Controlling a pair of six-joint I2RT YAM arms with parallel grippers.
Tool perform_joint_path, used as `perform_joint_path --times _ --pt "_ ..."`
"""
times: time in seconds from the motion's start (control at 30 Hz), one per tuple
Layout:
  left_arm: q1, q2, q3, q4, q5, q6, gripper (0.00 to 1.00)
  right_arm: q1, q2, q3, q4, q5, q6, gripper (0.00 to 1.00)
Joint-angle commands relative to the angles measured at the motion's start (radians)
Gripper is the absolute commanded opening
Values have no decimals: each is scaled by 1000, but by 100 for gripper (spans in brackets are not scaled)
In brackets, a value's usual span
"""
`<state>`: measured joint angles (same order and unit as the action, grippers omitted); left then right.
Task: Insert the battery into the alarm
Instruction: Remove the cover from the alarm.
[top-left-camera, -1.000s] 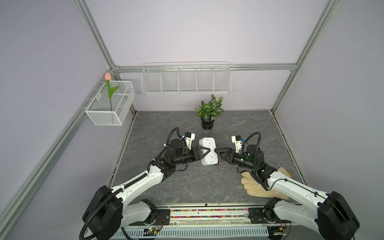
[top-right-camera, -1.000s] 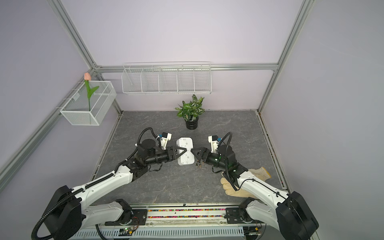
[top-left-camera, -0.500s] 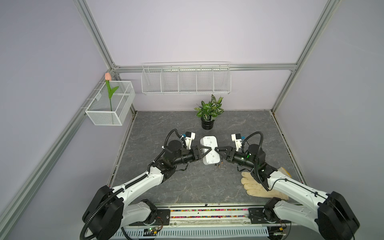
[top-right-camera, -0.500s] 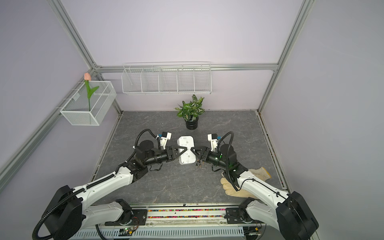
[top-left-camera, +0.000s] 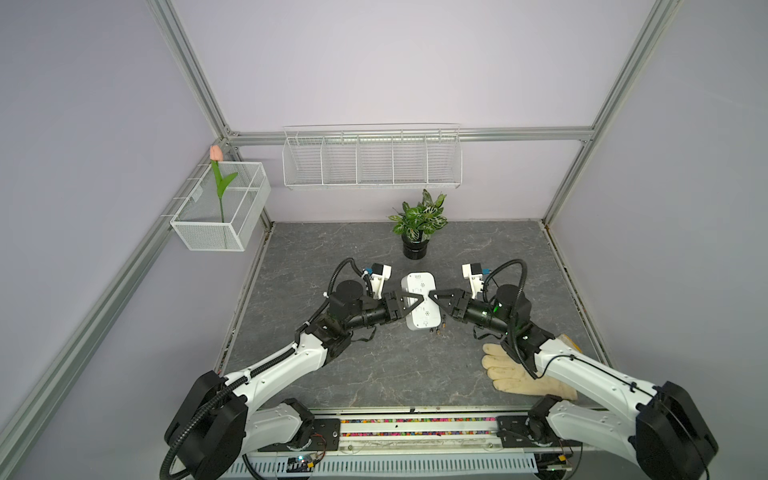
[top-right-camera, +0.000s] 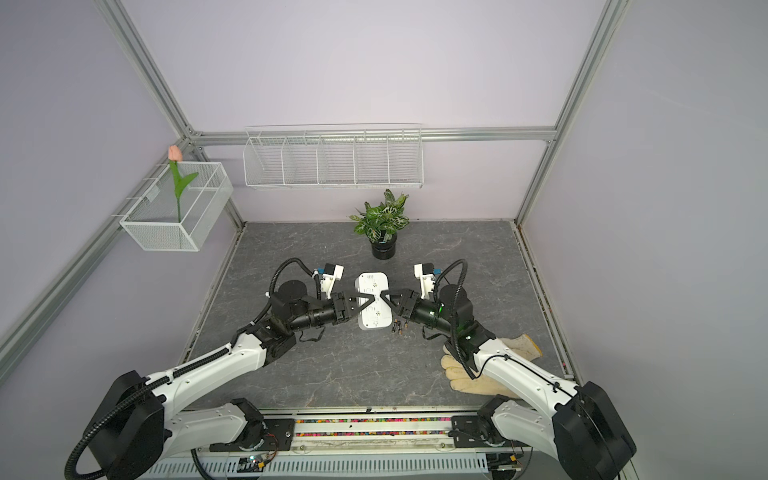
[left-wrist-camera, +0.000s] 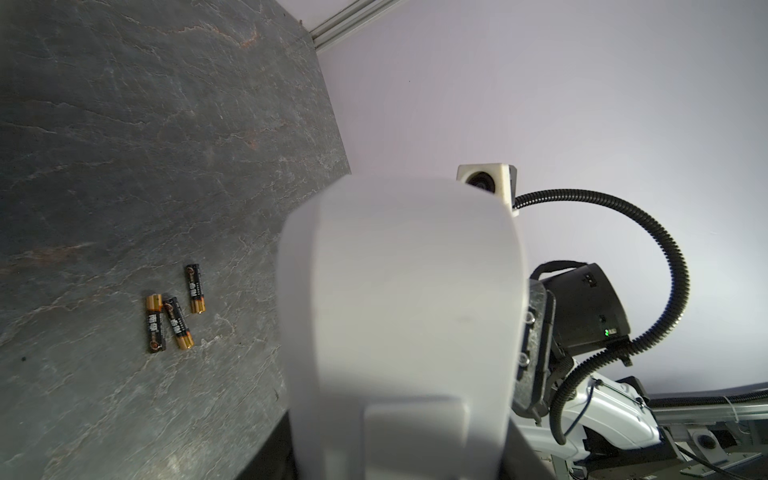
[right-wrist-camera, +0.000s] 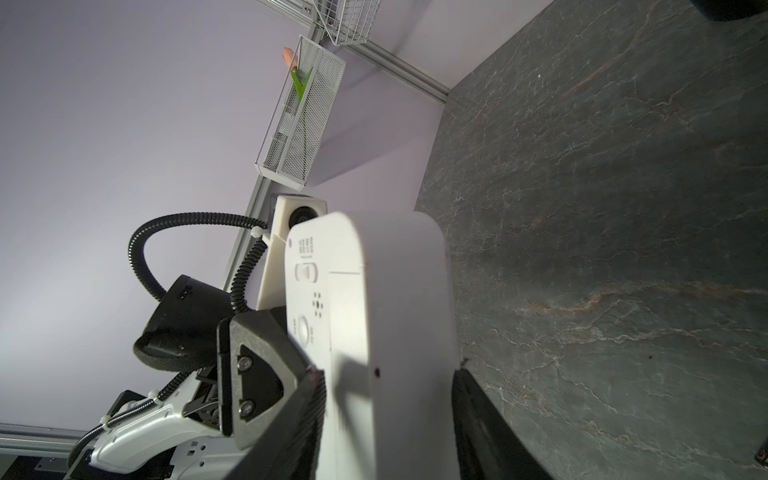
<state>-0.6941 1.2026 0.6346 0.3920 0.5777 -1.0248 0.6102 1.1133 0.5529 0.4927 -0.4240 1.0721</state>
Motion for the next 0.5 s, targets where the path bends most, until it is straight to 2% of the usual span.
perform_joint_path --times 0.0,0.1,0.2,0.47 --pt "1 0 12 59 16 -14 20 16 6 30 -26 -10 -25 52" --pt "1 -1 14 50 17 -7 20 21 4 28 -37 -6 -37 52" --pt "1 0 14 45 17 -6 20 25 3 26 -45 -4 -39 45" --pt "1 4 14 78 20 -32 20 36 12 39 -52 -8 -52 38"
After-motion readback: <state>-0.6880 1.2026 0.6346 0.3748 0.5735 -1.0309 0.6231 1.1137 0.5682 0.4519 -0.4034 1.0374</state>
